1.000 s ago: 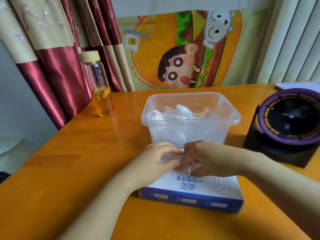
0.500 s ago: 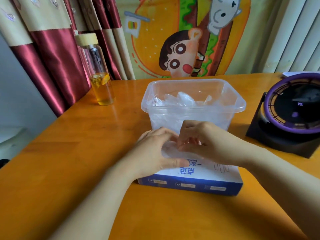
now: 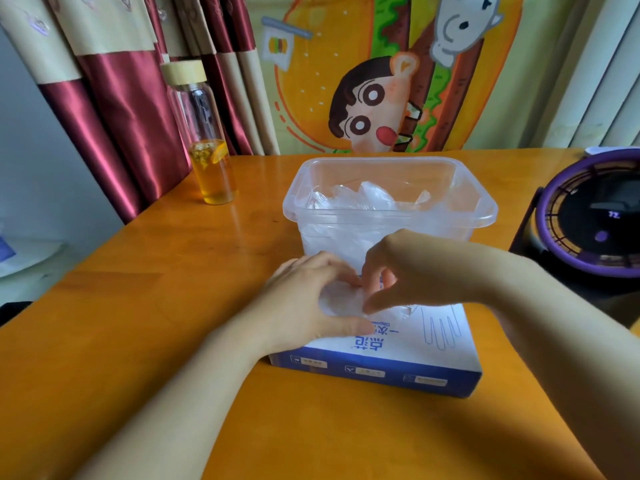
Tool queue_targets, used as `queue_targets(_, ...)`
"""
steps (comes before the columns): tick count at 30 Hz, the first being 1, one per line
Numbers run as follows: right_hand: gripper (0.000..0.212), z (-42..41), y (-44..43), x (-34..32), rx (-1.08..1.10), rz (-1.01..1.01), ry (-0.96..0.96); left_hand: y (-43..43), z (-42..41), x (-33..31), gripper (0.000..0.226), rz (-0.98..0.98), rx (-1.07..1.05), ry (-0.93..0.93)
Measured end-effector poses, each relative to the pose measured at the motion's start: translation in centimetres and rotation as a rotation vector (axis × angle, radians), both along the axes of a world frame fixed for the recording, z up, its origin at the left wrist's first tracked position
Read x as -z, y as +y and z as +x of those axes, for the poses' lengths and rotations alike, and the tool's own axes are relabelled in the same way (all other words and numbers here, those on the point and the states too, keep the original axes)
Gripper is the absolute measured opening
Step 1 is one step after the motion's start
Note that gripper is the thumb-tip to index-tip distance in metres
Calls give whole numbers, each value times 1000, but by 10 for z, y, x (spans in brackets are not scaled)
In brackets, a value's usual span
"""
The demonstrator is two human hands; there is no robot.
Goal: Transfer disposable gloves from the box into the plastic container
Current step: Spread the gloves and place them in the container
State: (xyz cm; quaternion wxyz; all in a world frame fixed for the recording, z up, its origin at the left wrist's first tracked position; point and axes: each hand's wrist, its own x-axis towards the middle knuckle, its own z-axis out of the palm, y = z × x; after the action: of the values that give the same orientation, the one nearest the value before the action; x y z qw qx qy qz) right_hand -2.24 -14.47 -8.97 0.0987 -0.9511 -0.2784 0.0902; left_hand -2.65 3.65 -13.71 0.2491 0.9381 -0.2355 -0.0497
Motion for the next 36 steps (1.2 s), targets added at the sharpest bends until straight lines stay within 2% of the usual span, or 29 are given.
queue_targets(5, 13, -3, 1, -6, -65, 44, -186, -1, -3, -3, 65, 4, -39, 32)
queue_targets(9, 12, -3, -5, -15, -68, 79, -194, -3, -4, -6, 46, 40, -33, 30)
queue_targets(17, 13, -5, -12, -27, -28, 131, -232, -6, -6, -9, 56, 91, -2, -4)
queue_targets(22, 15, -17, -2, -29, -116, 150, -291, -11, -8, -15, 32, 143, 27, -5)
queue_targets(26, 21, -13, -17, -45, -32, 281, -423, -10, -6, -10, 56, 151, 23, -23)
queue_targets(28, 25, -14, -27, -53, 18, 379, -391, -9, -6, -9, 58, 143, 21, -33)
queue_targets(30, 28, -20, -26, -50, 8, 324, -203, -9, -6, -9, 57, 124, 28, -38)
queue_targets(32, 36, -21, -17, -39, 14, 156, -87, -9, -5, -7, 54, 101, 8, -26)
queue_targets(34, 27, -16, -10, -28, -17, 96, -145, -8, -5, -5, 53, 87, -14, -14)
queue_targets(36, 15, -11, -10, -27, -22, 145, -251, -8, -5, -5, 51, 96, -4, -15)
